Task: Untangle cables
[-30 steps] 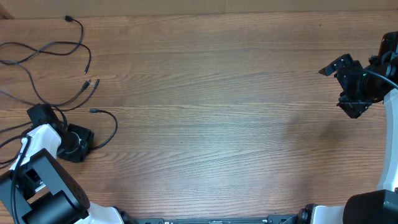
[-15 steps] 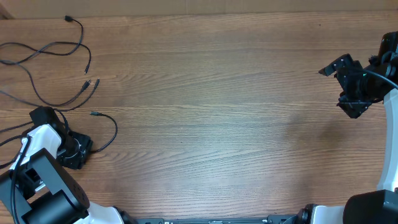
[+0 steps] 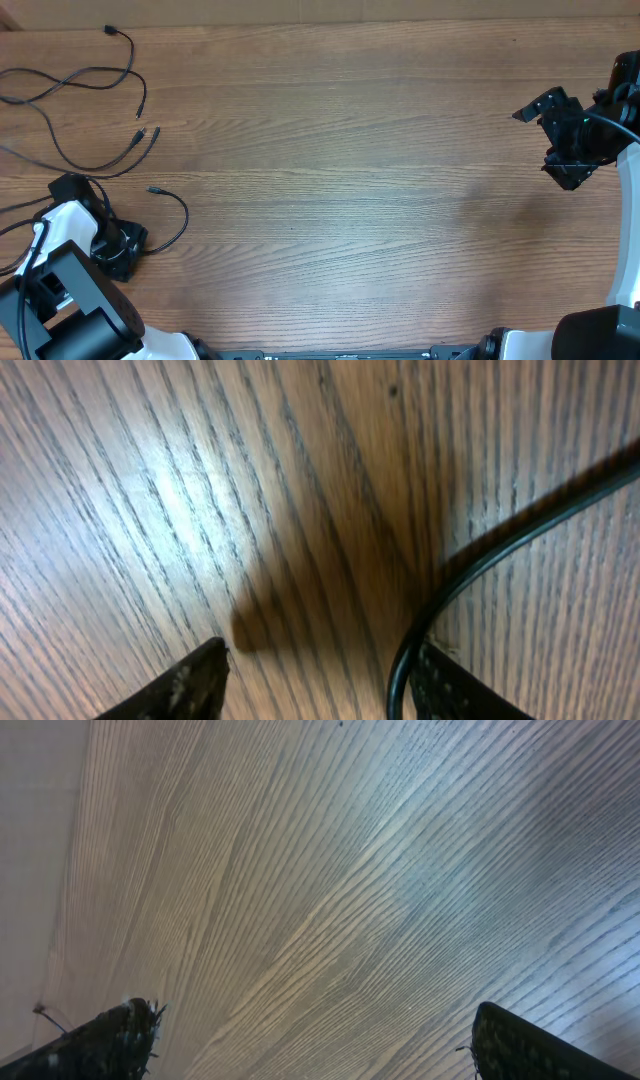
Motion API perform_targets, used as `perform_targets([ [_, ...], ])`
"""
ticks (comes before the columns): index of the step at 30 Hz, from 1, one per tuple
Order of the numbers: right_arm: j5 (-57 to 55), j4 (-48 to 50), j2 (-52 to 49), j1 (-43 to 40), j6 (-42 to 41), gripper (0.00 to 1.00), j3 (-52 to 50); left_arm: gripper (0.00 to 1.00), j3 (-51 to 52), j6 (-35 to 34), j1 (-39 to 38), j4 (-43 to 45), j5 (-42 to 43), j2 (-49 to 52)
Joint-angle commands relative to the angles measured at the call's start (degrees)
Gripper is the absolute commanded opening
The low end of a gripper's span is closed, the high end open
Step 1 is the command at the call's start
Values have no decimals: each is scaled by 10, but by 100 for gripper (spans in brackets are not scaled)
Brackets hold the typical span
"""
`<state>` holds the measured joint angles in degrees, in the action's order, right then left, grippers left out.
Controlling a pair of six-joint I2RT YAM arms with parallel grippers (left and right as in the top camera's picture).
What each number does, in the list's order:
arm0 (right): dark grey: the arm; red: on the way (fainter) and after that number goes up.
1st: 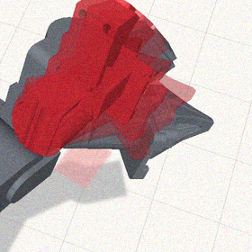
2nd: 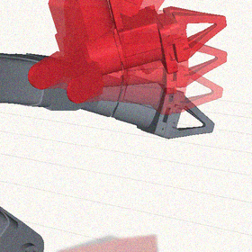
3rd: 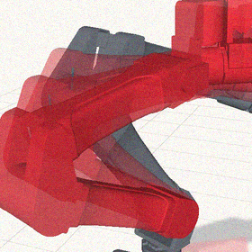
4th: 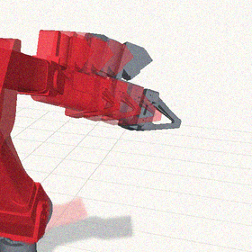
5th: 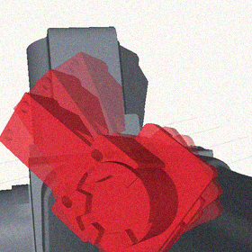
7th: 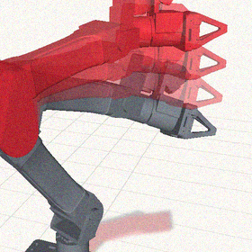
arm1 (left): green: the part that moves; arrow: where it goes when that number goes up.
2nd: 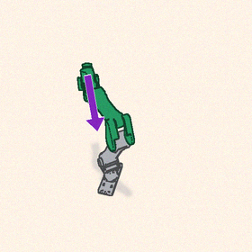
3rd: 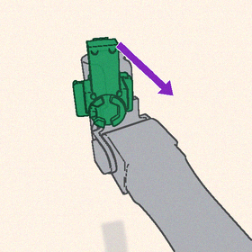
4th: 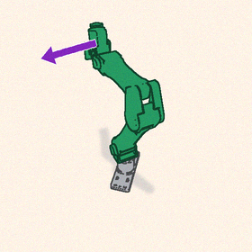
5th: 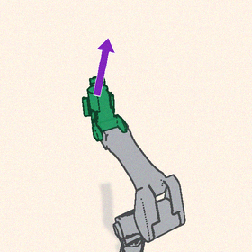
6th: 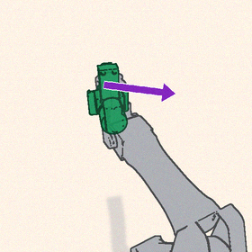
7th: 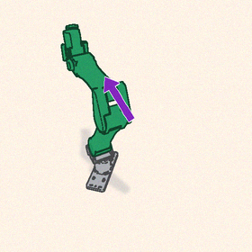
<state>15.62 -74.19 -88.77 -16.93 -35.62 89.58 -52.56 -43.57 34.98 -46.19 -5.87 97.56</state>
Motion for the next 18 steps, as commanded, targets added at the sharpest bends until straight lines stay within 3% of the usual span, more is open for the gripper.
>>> perform_targets([
  [1,-6,2,6,-1,0,100,9,62,6,-12,6,16,1,-27],
  [5,-6,2,6,-1,0,100,9,66,-37,-3,6,30,37,-59],
  [11,-6,2,6,-1,0,100,9,83,-98,33,6,75,49,-73],
  [18,-6,2,6,-1,0,100,9,89,-98,33,6,145,27,-58],
])
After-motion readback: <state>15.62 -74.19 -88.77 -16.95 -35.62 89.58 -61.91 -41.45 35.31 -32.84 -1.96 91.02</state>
